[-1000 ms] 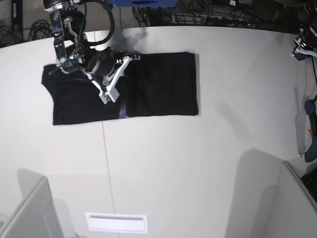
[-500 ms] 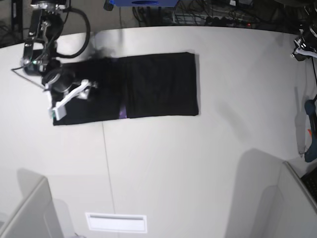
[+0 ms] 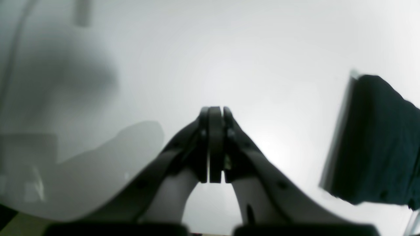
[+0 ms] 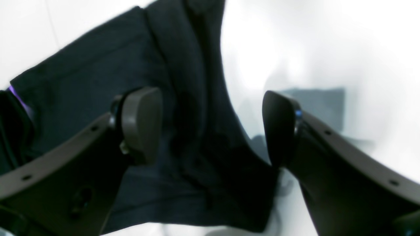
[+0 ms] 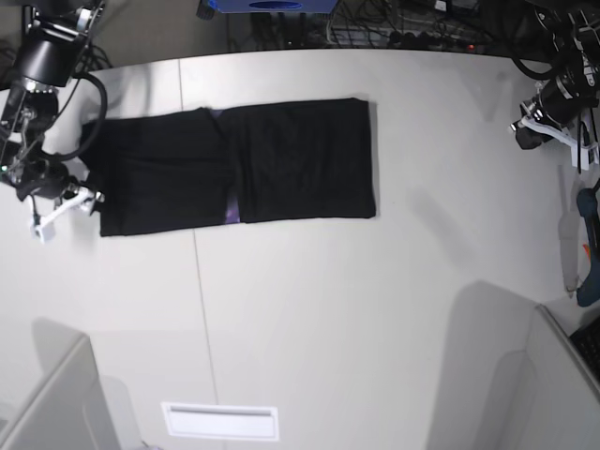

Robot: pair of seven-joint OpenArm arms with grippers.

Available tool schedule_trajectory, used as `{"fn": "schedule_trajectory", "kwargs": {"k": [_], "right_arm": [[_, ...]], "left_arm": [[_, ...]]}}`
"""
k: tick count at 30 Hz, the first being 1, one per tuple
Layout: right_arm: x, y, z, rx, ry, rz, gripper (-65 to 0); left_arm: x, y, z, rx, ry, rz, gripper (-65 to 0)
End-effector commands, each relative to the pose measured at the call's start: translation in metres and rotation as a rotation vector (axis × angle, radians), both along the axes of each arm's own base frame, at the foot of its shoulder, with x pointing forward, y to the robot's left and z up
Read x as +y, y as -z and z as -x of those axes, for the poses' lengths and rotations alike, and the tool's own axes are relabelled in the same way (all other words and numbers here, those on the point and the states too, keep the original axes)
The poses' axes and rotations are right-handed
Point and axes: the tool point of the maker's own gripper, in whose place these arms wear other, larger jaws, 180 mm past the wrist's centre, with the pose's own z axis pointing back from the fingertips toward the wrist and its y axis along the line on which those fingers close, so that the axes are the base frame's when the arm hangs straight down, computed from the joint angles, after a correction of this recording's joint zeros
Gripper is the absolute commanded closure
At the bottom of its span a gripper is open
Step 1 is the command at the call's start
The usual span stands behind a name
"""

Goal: Fold the T-shirt properly
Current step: 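Reposition both grippers to the ends of the doubled strip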

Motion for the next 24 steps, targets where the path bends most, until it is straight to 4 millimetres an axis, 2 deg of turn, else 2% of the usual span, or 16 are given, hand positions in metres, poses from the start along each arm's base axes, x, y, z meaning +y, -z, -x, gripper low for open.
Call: {"fn": "schedule_trajectory", "kwargs": {"k": [1,3,7,11,13,19,21,24], "right_arm": [[-0.010,-0.010,-0.008,-0.032,0.000,0.022,-44.7],[-0.008,-0.003,-0.004,-0.006,-0.003,0.012,-44.7],[0.018,0.012,0.004,0.036,-0.107,0.007,-44.6],[0.031,0.020,0.009,0.038,-0.159,-0.011,-44.0],[0.034,0.021,0.011,0.047,-0.167,-0.013,-44.0],[0.034,0.026,0.018,0.065,-0.171,-0.014,-43.4],[0.035,0.029,0.022,0.077,-0.171,-0.016,-39.2],[0.036,0.030,0.024,0.081,-0.172,-0.019,-27.8]], "left_arm": [[-0.001,-0.008,-0.008,-0.036,0.009,-0.005,0.0],[-0.009,-0.005,-0.012,-0.037,0.020,0.005,0.0],[-0.025,0.012,-0.017,0.012,0.066,-0.044,0.0],[-0.039,0.027,-0.022,0.048,0.083,-0.095,0.0],[-0.047,0.030,-0.026,0.052,0.100,-0.093,0.0],[-0.092,0.039,-0.048,-0.014,0.191,-0.048,0.0],[-0.108,0.052,-0.050,-0.008,0.221,-0.020,0.0],[-0.126,0.078,-0.047,0.030,0.246,0.023,0.0]]}}
